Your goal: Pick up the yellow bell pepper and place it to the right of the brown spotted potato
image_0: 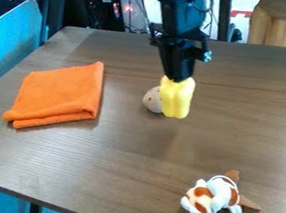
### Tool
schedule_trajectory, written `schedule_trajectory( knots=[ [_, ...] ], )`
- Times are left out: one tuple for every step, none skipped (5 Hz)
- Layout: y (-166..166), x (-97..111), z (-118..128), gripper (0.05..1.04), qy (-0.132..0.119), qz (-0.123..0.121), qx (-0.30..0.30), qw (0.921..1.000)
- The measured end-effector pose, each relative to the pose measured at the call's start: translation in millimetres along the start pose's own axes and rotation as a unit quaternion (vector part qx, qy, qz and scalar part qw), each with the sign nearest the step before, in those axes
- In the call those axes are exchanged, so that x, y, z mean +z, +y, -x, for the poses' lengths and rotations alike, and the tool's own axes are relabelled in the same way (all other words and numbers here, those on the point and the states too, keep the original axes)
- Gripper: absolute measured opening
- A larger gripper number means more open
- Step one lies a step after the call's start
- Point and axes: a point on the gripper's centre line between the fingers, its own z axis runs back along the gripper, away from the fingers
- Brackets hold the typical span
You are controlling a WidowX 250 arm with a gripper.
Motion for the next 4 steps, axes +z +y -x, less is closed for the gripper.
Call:
schedule_trajectory(
  knots=[
    [-4.5, -16.4, -36.3, 0.228, 0.007, 0.031, -0.032, 0.9990],
    [-9.4, -22.5, -56.6, 0.228, 0.009, 0.060, -0.056, 0.9966],
    [-12.4, -27.1, -64.3, 0.228, 0.012, 0.073, -0.071, 0.9947],
    [-14.5, -29.8, -63.1, 0.261, 0.014, 0.059, -0.072, 0.9956]
  ],
)
